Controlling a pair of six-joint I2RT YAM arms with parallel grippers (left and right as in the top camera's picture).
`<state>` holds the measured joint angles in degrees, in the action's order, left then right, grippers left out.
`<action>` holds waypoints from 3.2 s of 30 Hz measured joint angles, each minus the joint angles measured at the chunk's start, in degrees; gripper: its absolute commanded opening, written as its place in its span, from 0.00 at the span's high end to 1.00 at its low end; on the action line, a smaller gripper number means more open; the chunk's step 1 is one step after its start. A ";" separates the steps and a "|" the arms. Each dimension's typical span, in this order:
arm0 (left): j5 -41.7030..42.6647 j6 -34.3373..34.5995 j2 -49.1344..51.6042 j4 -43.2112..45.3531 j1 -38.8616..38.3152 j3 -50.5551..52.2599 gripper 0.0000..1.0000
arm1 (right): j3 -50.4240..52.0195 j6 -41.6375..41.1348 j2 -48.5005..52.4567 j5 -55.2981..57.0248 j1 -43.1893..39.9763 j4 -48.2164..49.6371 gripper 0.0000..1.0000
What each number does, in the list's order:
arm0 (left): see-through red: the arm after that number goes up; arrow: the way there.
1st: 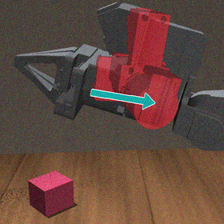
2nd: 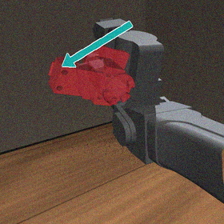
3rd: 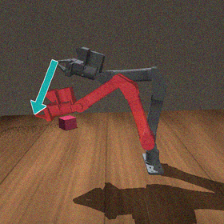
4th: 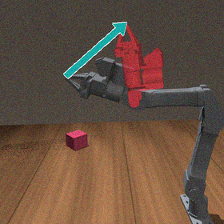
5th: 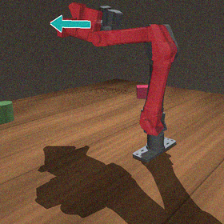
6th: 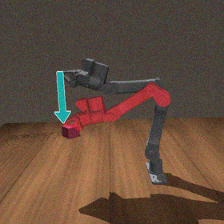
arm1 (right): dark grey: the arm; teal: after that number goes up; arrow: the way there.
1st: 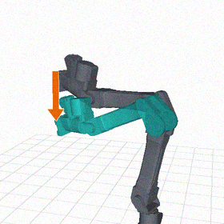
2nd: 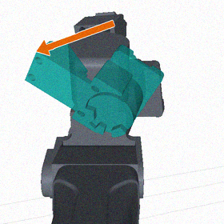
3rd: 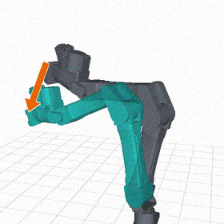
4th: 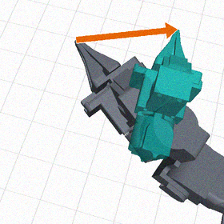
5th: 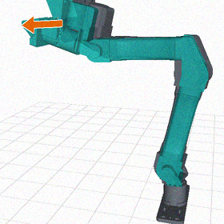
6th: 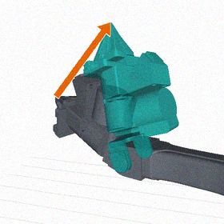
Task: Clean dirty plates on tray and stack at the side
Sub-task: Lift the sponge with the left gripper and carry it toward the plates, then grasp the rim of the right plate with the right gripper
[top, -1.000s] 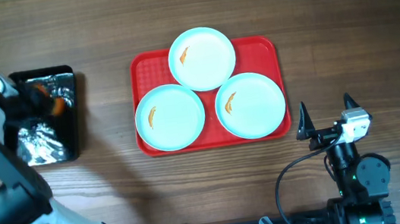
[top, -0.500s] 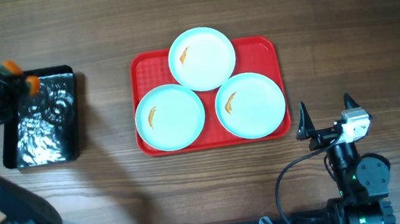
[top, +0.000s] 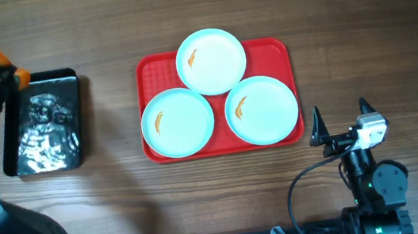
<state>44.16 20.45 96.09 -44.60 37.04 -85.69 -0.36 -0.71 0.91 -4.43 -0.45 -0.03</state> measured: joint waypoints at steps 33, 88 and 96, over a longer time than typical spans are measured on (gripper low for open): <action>-9.44 1.05 3.82 6.67 -3.19 8.11 0.96 | 0.00 0.00 0.00 0.02 0.00 0.00 0.00; -10.08 -4.13 -10.21 -8.79 -40.98 17.42 0.96 | 0.00 -18.95 0.00 -7.69 0.00 3.63 0.00; -22.99 1.57 4.15 3.52 -52.59 22.53 0.96 | -7.39 -27.69 3.58 -22.03 -0.04 5.05 0.00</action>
<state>21.17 22.02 100.25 -41.08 -15.55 -63.16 -7.75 -28.40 4.49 -26.46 -0.49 5.02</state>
